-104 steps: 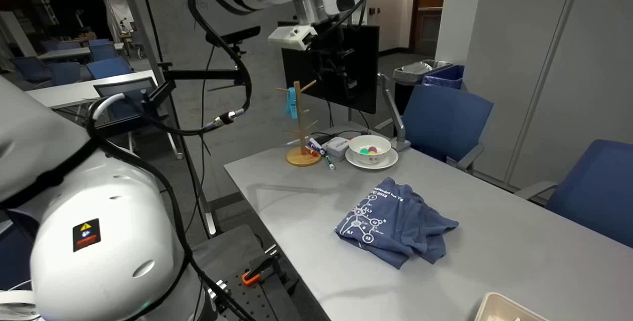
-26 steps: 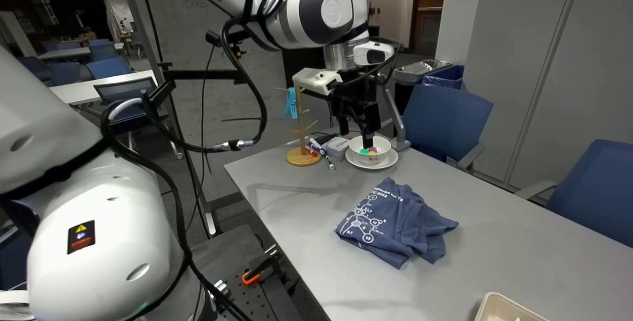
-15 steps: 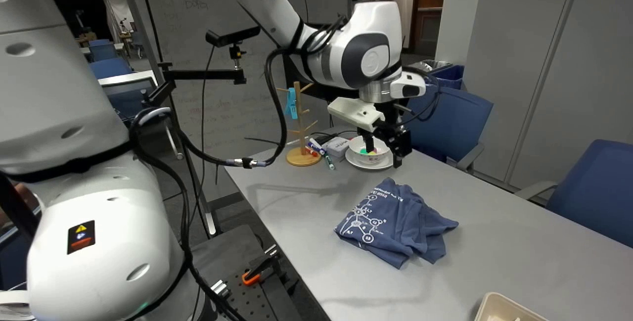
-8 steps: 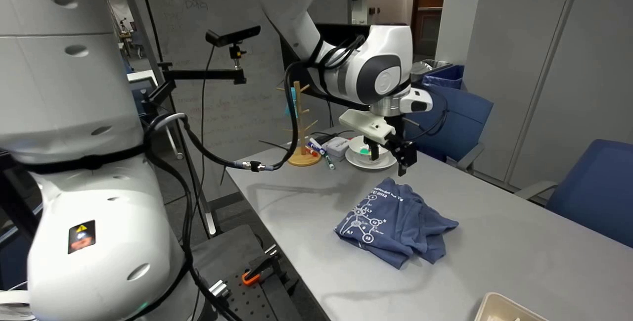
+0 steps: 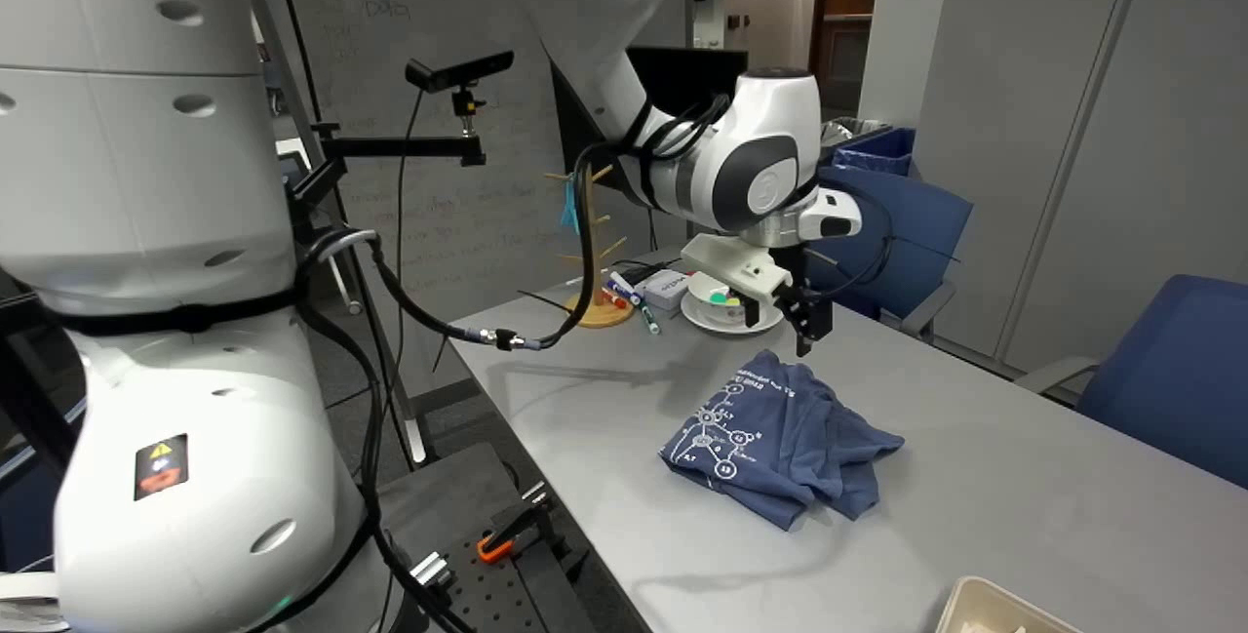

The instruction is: Unfold the shirt

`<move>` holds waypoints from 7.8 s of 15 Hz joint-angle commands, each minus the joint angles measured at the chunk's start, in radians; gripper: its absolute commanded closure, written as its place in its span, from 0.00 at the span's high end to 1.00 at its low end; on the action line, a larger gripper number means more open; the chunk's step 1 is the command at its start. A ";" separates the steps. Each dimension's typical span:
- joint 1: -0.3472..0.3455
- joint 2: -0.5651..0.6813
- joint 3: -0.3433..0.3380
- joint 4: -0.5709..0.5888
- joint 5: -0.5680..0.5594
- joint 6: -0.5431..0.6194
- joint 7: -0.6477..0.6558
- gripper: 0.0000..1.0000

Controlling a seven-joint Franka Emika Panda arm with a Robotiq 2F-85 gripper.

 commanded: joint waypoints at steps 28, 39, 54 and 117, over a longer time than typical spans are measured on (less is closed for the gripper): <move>-0.170 0.626 0.113 0.565 0.131 -0.067 -0.355 0.20; -0.076 0.463 0.173 0.544 0.102 -0.172 -0.406 0.02; 0.110 0.471 0.300 0.579 0.195 -0.381 -0.422 0.41; 0.078 0.215 0.233 0.425 0.217 -0.519 -0.290 0.01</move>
